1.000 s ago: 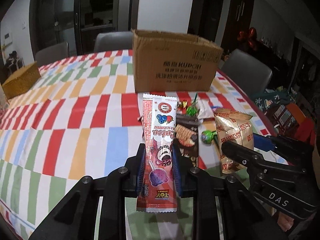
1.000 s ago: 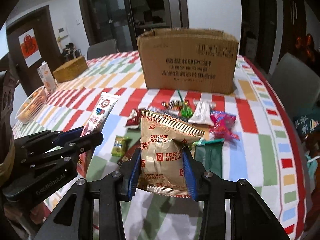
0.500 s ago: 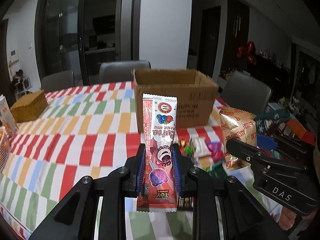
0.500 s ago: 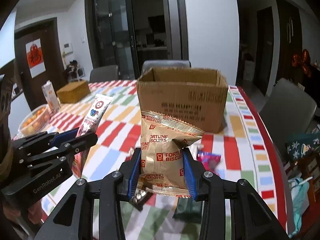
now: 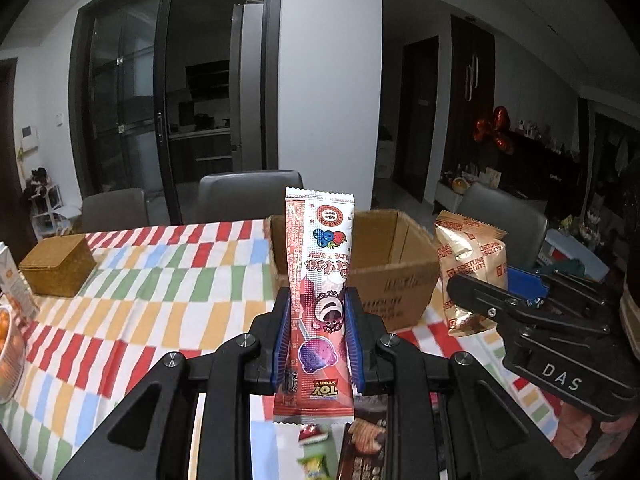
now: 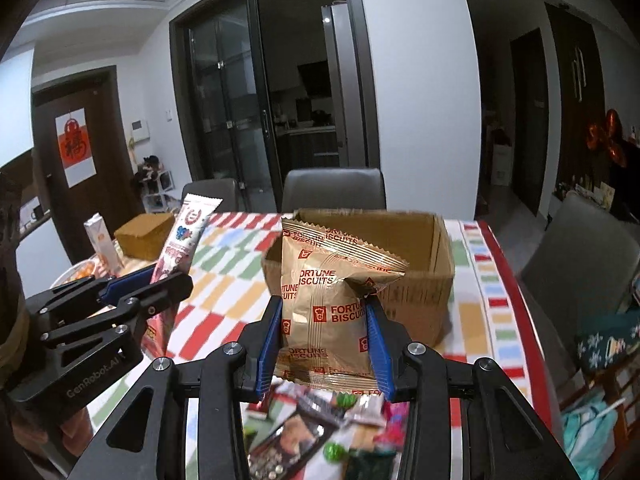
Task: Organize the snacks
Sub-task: 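Carry both packs over the cardboard box and open both tools to drop them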
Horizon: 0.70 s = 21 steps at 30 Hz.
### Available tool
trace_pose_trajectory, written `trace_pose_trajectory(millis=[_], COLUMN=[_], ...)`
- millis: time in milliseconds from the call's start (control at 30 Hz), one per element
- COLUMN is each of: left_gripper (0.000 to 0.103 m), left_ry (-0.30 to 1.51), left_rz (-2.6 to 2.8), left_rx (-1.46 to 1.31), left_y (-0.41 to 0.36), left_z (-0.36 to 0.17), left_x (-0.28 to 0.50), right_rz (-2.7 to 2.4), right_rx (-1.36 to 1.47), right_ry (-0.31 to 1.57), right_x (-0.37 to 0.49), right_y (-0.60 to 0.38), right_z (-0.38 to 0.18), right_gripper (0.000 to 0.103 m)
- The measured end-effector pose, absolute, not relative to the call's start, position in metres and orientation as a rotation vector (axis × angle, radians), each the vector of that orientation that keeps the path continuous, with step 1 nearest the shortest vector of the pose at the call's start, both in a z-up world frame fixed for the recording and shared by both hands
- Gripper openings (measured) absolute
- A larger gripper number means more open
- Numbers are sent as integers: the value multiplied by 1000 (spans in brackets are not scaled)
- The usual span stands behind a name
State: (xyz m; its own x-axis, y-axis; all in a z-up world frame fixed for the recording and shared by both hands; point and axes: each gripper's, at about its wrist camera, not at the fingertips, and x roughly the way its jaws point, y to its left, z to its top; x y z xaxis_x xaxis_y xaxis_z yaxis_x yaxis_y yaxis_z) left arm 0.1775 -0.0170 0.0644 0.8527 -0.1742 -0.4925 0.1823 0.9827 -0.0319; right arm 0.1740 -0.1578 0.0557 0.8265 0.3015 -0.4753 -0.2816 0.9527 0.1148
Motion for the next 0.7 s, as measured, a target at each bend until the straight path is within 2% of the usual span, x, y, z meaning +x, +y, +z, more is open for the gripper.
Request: trace_pose_trajectory(millis=[400, 700], left_gripper=[26, 26], left_ry=[556, 659], left_rz=[-235, -259], left_rx=[56, 4], left_y=[-31, -35], left_z=[88, 76], left_x=[261, 328], right_rz=[274, 232], right_rx=[44, 92], right_ry=[546, 615], right_x=[248, 311], right_y=[-169, -177], right_z=[76, 76], right_gripper=[41, 41])
